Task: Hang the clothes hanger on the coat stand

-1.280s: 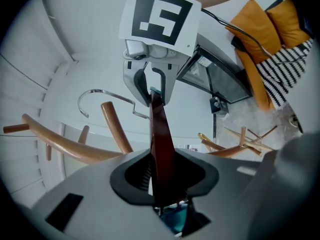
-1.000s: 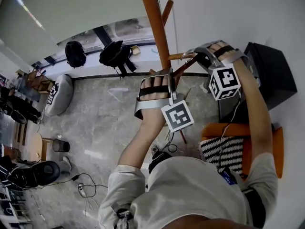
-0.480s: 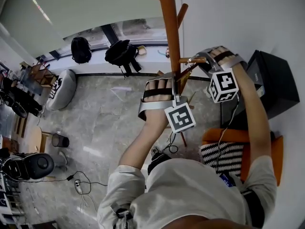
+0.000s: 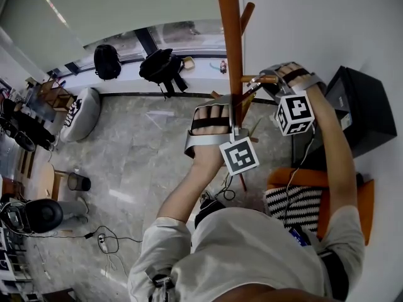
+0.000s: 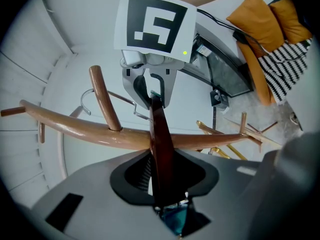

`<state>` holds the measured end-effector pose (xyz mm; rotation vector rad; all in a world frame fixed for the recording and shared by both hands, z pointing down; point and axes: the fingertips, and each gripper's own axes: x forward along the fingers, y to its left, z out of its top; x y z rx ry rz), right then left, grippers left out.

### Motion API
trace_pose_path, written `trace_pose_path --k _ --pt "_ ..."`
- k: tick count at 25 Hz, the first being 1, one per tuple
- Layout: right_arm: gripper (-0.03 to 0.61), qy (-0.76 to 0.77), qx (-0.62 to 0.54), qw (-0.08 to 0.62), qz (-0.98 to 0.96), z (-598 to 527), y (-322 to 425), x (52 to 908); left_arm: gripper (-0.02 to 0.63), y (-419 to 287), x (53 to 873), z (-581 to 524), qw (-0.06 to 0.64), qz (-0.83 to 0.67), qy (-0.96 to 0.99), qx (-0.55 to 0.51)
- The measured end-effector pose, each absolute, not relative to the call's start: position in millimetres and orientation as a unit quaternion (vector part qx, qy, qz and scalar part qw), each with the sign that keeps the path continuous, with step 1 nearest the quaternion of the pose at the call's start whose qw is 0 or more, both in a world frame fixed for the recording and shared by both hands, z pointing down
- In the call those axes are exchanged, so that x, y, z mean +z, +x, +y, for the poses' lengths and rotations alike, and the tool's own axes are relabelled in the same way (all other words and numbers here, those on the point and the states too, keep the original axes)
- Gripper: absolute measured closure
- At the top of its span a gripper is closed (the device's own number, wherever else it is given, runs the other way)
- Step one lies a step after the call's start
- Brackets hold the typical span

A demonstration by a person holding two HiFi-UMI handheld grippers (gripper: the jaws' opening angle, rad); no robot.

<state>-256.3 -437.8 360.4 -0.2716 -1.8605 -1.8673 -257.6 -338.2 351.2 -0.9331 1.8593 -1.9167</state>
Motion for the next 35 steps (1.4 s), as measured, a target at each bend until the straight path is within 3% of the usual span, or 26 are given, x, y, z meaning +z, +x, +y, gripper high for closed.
trace_pose_path --k 16,23,35 --pt "0.435 -0.082 -0.665 0.234 -0.705 -426.3 -256.5 376.1 0.489 -260.7 366.2 -327.5 0.18 0.642 -0.308 -0.679" --pt "0.431 -0.033 -0.677 0.171 -0.715 -425.7 -257.1 378.6 0.488 -259.5 375.3 -326.2 0.197 0.643 -0.297 -0.678" --pt "0.433 0.034 -0.653 0.128 -0.746 -429.8 -252.9 385.6 0.479 -257.1 385.5 -328.4 0.238 0.628 -0.268 -0.69"
